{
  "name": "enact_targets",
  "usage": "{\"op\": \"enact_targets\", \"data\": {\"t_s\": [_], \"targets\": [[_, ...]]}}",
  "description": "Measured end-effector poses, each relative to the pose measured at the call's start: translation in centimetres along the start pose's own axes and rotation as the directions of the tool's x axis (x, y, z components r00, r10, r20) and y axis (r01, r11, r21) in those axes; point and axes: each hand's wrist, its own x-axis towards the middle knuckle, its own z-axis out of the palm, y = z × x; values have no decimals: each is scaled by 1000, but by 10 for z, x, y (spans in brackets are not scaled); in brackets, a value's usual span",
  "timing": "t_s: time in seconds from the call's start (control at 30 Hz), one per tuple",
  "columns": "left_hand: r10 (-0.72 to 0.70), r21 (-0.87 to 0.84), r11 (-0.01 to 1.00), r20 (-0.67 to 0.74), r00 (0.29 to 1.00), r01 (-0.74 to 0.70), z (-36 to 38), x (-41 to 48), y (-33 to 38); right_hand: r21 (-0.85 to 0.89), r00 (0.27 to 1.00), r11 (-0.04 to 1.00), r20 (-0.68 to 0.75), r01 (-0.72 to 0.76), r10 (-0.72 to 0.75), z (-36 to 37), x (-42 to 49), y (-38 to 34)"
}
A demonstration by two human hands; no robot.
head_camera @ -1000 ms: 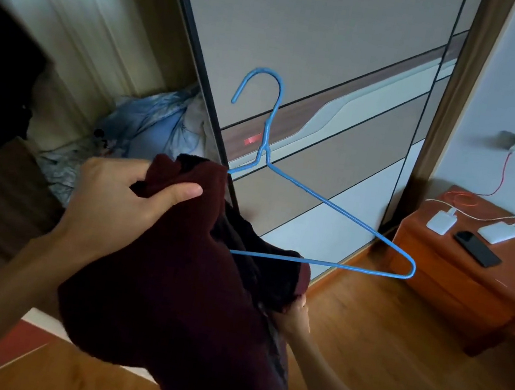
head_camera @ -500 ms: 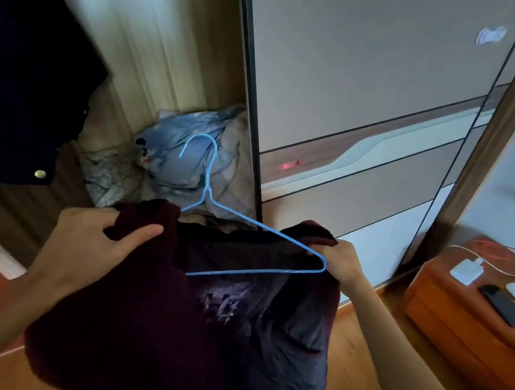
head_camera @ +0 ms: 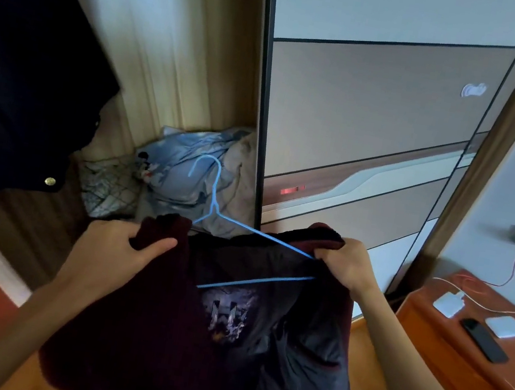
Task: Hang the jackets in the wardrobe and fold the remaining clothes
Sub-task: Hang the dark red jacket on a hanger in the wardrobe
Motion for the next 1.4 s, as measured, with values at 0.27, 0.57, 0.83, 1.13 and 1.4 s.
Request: {"op": "enact_targets", "data": {"t_s": [0.27, 0.57, 0.83, 1.13, 1.4], "targets": [[-118, 47, 992, -63, 991, 121, 15, 11, 18, 61, 976, 977, -93, 203, -197, 25, -50, -52], [50, -165, 986, 90, 995, -34, 24, -7, 58, 286, 941, 897, -82, 338, -329, 68, -92, -139], [-175, -477, 870, -60, 983, 126, -11, 0, 25, 202, 673, 719, 255, 666, -695, 39, -59, -119], [-114, -387, 921, -354, 928, -34, -70, 19, 21, -85, 689, 685, 157, 723, -707, -25, 12, -120], [-13, 4, 1000, -497, 867, 17, -105, 70, 46, 308, 738, 792, 297, 527, -607, -47, -3, -158]]}}
